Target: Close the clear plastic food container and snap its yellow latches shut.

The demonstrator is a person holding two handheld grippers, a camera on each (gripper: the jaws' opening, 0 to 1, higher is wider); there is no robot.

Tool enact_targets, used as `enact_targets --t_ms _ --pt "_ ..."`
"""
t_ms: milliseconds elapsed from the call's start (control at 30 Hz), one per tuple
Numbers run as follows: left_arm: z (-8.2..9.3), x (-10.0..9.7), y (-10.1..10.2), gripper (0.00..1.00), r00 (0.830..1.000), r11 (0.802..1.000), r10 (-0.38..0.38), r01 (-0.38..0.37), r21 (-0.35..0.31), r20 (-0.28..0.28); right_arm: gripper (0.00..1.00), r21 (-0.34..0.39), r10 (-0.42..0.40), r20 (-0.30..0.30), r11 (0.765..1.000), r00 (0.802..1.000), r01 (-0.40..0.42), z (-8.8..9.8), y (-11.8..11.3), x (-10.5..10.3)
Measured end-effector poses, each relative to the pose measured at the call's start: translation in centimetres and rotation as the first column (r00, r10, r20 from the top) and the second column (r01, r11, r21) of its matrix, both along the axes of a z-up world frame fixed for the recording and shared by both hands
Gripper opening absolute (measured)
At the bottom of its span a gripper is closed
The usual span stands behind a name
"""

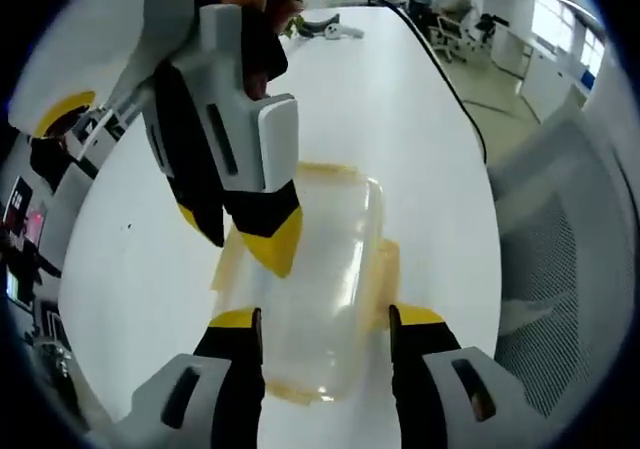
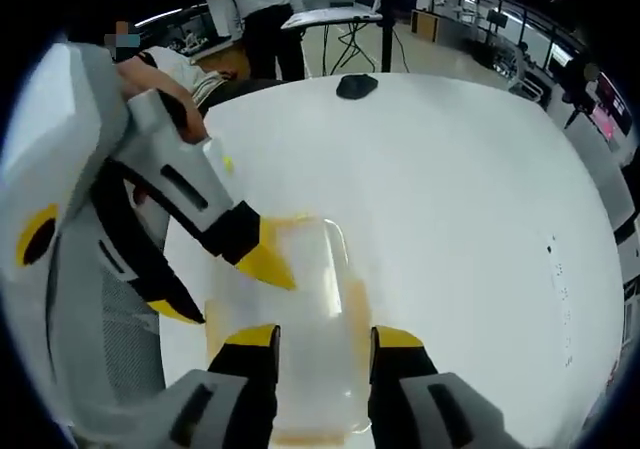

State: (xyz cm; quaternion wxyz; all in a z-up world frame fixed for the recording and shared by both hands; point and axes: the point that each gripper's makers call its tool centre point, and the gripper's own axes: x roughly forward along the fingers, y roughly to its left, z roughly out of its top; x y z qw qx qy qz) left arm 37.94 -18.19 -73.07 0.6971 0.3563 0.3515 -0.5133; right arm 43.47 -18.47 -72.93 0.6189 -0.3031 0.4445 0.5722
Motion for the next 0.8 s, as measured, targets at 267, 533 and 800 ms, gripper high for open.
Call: enact_targets --t_ms 267,533,800 --pt "-0.18 0.21 -0.01 0.45 0.999 1.0 0.014 -0.014 -0.001 0.046 0.34 -0.014 0.02 -0.019 1.0 1.0 -0.021 -0.45 0.07 0.01" --pt "-0.35 0.23 -0.05 0.46 0.997 1.0 0.016 -0.016 0.0 0.081 0.34 -0.024 0.03 -0.049 0.999 0.998 -0.031 -0.57 0.08 -0.04" --pt "-0.48 0.3 -0.09 0.46 0.995 1.0 0.03 -0.03 0.004 0.096 0.33 -0.051 0.057 -0.06 0.997 0.997 -0.06 -0.66 0.13 -0.19"
